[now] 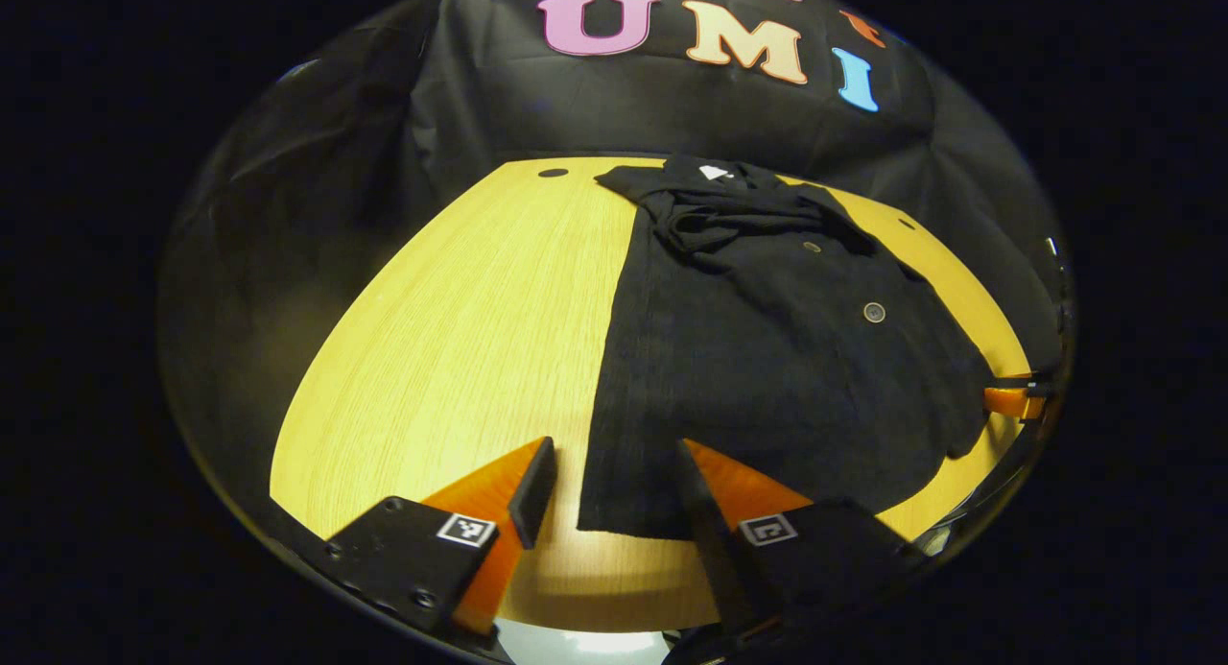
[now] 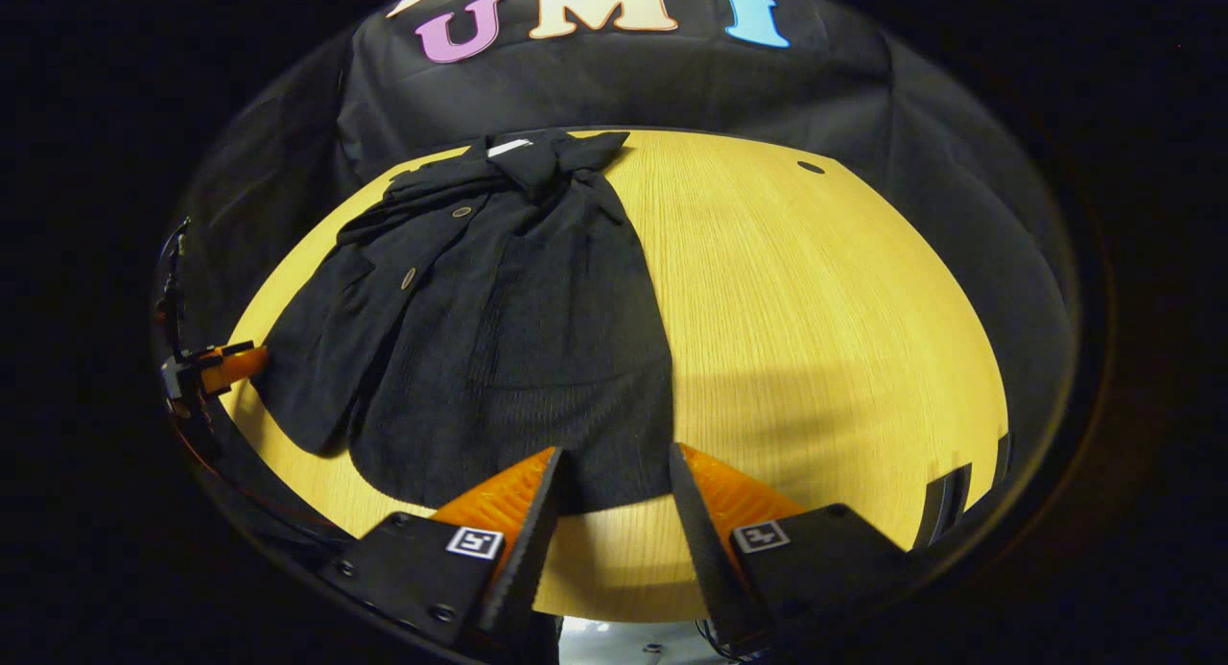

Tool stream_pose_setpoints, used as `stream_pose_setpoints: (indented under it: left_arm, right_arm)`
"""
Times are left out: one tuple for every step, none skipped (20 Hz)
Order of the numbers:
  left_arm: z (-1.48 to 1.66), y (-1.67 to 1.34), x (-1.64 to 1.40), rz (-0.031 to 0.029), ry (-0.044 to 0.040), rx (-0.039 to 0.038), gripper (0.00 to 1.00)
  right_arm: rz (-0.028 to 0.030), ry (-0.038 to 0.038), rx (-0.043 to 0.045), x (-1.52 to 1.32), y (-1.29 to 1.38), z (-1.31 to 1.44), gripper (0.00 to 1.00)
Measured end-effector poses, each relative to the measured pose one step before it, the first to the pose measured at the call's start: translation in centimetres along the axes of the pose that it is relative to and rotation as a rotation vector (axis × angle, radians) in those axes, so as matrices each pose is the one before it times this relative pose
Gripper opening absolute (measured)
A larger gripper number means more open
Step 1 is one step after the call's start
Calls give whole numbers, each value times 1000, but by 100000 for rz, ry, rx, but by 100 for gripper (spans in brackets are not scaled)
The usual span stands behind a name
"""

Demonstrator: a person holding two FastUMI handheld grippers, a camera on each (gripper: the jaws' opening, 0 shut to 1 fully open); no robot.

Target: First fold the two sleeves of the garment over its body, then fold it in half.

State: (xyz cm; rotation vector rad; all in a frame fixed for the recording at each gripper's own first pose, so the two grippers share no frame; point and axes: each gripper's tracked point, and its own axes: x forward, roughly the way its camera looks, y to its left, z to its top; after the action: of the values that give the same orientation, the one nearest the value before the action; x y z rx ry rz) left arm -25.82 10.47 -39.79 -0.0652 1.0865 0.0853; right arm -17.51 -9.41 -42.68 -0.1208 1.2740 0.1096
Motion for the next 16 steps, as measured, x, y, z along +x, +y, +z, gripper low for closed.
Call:
stream_pose_setpoints:
  left_arm:
    - [17, -432, 77, -1539, -1056, 185, 72]
    - [55, -461, 104, -2156, -888, -281, 50]
    - [84, -508, 68, -2199, -962, -2183, 29]
    - [129, 95, 132, -193, -1079, -2569, 7]
    - [-117, 83, 91, -117, 452, -1700, 1]
    - [-204, -141, -67, -210, 483, -375, 0]
    - [-121, -175, -59, -181, 928, 1129, 0]
    - [42, -58, 27, -125, -13, 2130, 0]
    - [75, 0, 108, 672, 299, 1896, 0]
    - [60, 100, -66, 542, -545, 923, 0]
    - [181, 118, 25, 260, -22, 30, 0]
    - [-57, -71, -57, -374, 706, -1576, 0]
    - [105, -219, -126, -815, 770, -1755, 0]
    - [208, -372, -424, -897, 227, -1023, 0]
    - [803, -387, -474, -1150, -1450, -247, 0]
    - [772, -518, -523, -1531, -1399, -462, 0]
  right_arm:
    - [1408, -326, -1811, -76, 384, -75, 63]
    - [522, -160, -2077, 236, 582, -8, 46]
    - [-2216, -1033, -3208, -235, -92, -43, 28]
    - [-1357, -479, -3205, -340, 85, 77, 11]
    - [-529, -736, -2518, 10, 236, -185, 6]
    - [207, 157, -615, -97, 290, -212, 8]
    - [1692, 344, 647, -21, 341, -225, 3]
    - [2106, 818, 1704, 3, 316, -28, 3]
    - [1184, -284, 2132, 38, -9, 20, 0]
    - [1024, -960, 1728, 5, 49, 138, 3]
    - [590, -1138, 1422, 66, 48, 13, 3]
    - [634, -1572, 1111, -126, 109, 216, 2]
    - [775, -2312, 847, -182, 248, 366, 3]
    - [1994, -1860, 755, -477, 503, 618, 3]
    - [1447, -2793, 402, -518, 267, 743, 2]
    - [1581, -1304, 117, -567, 440, 671, 2]
